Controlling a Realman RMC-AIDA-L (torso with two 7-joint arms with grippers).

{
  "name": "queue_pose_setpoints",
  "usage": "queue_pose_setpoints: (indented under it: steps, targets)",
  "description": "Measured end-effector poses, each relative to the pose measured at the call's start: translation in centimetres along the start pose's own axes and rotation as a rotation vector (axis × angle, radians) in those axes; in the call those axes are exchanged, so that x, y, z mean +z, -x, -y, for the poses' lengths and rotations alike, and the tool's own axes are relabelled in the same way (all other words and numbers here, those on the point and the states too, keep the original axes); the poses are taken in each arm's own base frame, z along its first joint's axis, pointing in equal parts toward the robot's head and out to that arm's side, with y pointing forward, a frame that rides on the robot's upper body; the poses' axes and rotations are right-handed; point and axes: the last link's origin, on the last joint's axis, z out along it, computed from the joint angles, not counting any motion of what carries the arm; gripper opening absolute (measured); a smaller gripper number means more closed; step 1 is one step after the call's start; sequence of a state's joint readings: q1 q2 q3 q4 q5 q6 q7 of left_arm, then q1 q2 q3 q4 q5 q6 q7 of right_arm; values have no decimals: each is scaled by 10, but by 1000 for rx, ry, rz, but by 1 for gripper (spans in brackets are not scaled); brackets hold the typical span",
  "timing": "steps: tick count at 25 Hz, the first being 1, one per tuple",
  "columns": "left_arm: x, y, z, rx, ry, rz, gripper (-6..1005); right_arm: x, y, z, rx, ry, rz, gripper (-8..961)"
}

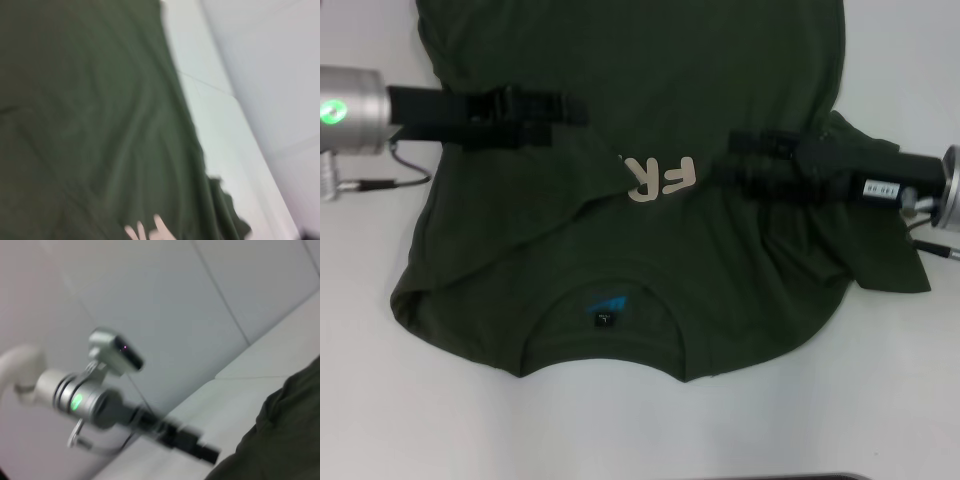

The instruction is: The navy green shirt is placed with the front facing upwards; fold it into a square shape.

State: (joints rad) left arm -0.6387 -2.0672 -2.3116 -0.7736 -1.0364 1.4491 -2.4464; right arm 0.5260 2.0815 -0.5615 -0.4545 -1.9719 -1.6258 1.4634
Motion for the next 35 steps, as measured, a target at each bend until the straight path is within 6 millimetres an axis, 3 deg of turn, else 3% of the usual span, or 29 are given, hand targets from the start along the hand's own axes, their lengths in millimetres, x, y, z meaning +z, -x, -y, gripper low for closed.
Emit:
queue_pose_setpoints:
  steps: [3, 8, 11, 15, 22, 26, 29, 35]
  targets:
    - [-14, 16, -1, 168, 59, 40, 570, -4, 8, 2, 92, -7, 27, 823]
    - [-29, 54, 7, 427, 132, 0, 810, -9, 9, 1, 139, -3, 47, 823]
    - [-41, 71, 15, 482, 142, -100, 826, -19, 9, 2, 166, -23, 51, 822]
    - [-53, 84, 21, 479, 146, -147, 843, -55, 8, 9, 253, -118, 43, 822]
    - [-59, 87, 22, 466, 153, -136, 843, -139, 3, 22, 586, -323, -20, 822]
    - [-58, 84, 19, 430, 170, -109, 844, -169, 4, 26, 701, -420, -60, 823]
    - [-57, 85, 16, 411, 192, -87, 844, -178, 8, 29, 755, -480, -99, 824]
    - [-55, 87, 13, 393, 212, -79, 844, -174, 23, 39, 818, -551, -166, 819]
